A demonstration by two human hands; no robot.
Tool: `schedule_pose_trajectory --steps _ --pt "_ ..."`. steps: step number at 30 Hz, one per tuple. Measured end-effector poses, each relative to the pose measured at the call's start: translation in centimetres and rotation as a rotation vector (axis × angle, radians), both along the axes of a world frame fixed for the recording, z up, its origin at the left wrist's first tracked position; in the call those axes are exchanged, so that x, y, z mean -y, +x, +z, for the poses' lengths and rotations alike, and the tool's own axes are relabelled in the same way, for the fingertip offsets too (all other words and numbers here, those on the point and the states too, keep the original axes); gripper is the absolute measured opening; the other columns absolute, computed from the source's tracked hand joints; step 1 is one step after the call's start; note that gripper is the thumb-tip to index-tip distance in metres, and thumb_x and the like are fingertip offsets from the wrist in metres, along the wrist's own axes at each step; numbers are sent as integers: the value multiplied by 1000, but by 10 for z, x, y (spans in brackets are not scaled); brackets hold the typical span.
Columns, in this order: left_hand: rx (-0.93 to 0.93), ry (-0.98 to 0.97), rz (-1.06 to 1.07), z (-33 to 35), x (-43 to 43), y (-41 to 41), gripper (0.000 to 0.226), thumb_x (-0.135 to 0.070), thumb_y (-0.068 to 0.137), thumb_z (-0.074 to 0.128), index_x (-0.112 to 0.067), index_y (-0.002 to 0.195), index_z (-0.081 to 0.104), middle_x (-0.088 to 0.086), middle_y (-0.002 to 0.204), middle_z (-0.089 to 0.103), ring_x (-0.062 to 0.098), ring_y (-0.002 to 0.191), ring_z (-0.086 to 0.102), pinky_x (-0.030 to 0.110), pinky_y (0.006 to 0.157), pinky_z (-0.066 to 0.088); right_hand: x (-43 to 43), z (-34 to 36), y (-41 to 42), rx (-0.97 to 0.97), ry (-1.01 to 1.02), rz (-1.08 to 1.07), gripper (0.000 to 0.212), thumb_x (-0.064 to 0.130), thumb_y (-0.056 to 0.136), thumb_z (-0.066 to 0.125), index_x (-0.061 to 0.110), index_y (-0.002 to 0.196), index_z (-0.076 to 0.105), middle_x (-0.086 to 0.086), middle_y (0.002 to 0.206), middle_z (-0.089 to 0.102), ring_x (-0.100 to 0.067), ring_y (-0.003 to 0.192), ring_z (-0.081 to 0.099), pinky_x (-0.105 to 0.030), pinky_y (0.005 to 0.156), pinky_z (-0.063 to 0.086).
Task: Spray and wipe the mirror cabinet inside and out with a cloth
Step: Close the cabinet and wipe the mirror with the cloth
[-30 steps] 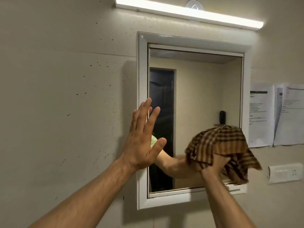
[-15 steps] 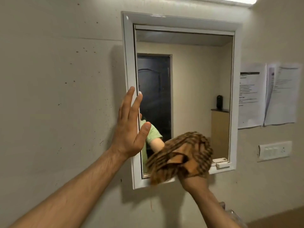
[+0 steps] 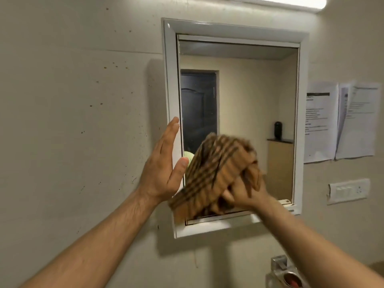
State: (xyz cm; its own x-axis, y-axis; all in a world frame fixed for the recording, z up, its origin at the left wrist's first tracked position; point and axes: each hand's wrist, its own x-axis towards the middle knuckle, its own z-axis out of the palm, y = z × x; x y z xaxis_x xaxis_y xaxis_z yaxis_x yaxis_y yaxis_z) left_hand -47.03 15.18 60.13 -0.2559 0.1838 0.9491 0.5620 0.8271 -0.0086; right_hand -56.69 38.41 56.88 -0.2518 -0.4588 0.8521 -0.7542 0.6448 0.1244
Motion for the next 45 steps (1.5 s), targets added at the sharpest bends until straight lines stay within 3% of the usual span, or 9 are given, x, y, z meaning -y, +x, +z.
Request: schedule_pose_trajectory --steps 3,6,8,10,14,24,32,39,45 --pt "23 43 -73 0 -4 7 77 -53 105 34 -11 165 12 -1 173 16 17 158 21 33 128 24 0 80 -6 171 -359 130 62 53 85 63 19 135 49 -19 133 58 -38 126 54 -60 113 39" --pt "9 111 -179 4 -2 11 82 -59 104 34 -8 164 10 2 173 16 20 155 30 46 123 34 28 107 -11 279 -478 149 54 31 92 69 25 140 47 -16 137 59 -36 129 56 -37 105 43" --pt "-52 122 -199 12 3 14 82 -60 105 34 -7 163 13 7 171 18 22 147 44 43 116 43 60 88 -2 475 -262 145 37 19 99 59 13 135 58 -7 129 67 -23 120 68 -20 85 52" --pt "-140 114 -168 22 7 17 80 -57 105 33 -2 161 18 15 165 24 25 136 54 40 109 48 83 59 11 214 -188 169 54 36 98 52 8 145 53 -6 138 64 -16 127 64 -27 104 52" --pt "-198 139 -45 31 2 25 77 -54 106 30 2 159 23 19 160 28 22 133 51 29 110 43 88 9 12 -183 157 173 85 58 102 35 7 165 10 -13 174 4 -26 161 3 -44 130 10" --pt "16 7 247 -23 -27 19 70 -42 101 39 -9 161 27 10 171 17 20 158 18 41 125 25 19 -158 10 -65 498 78 88 59 99 46 20 167 6 0 175 -2 -19 161 5 -40 128 10" --pt "46 41 289 -42 -14 26 70 -46 100 39 -16 162 25 4 172 15 19 158 17 44 124 24 -19 -128 18 467 -308 60 77 41 99 48 33 165 11 13 172 14 -12 159 13 -51 128 21" --pt "-87 342 112 -42 -32 10 63 -38 104 36 -10 160 28 11 170 18 18 157 19 42 126 26 85 -57 43 191 -180 291 74 48 104 32 24 167 -1 7 175 -5 -17 161 -3 -41 130 2" --pt "-112 361 73 -51 -25 0 62 -37 105 36 -8 159 30 10 168 21 23 156 24 50 124 29 85 -25 -6 -101 -176 -7 76 61 103 25 25 167 5 0 175 -2 -23 161 1 -46 128 2"
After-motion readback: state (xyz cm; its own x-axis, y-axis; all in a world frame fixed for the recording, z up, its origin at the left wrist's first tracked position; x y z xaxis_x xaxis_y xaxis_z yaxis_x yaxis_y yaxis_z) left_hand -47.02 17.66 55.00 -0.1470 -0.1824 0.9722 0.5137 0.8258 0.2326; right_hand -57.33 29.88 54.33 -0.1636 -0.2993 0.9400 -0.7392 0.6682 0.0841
